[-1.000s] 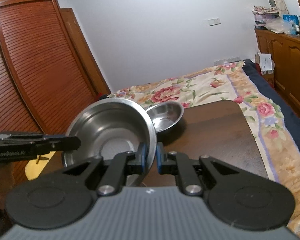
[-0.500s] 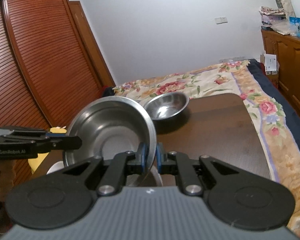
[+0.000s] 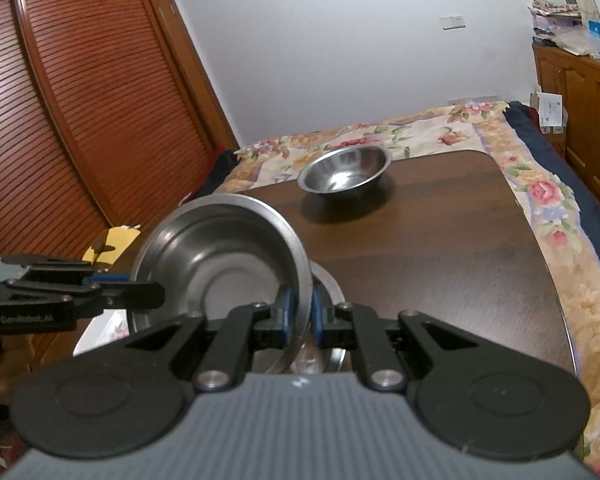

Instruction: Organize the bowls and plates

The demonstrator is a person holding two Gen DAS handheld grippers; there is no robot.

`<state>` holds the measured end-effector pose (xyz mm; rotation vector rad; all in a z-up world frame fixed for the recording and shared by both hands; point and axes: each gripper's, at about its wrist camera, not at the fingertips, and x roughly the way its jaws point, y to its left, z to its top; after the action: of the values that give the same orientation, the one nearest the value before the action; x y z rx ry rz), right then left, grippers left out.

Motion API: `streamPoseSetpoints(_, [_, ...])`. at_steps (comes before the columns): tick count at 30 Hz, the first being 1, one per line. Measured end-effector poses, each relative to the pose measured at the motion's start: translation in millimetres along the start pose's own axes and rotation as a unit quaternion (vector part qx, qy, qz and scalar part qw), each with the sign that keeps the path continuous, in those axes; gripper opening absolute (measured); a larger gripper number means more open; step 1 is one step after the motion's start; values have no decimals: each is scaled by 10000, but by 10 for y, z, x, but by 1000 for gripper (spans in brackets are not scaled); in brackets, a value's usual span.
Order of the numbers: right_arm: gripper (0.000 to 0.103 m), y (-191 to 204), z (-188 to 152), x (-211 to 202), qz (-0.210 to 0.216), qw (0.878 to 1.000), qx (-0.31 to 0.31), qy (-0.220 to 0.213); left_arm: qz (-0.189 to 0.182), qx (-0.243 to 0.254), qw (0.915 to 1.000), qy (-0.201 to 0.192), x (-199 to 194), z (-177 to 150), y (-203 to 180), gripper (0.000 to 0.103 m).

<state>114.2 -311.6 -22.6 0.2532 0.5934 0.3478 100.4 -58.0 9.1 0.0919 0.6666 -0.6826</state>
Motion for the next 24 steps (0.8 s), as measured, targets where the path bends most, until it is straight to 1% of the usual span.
streamPoseSetpoints(5, [13,51,-62,21,-81,9998,-165,66,132,98,9998,68,32,-105,-44,14])
streamPoseSetpoints(11, [13,88,-89,61,-177,9992,-331,123,349,340,9988,108,96,-171,-133,15])
streamPoseSetpoints(16, [13,161,-118,75,-327,9974,-636,135,590,631,9962,136,163,-233,-185,17])
streamPoseSetpoints(24, [12,209,-156,133,-472,9943,-933,184,710,643,9951,254,256,-268,-128,17])
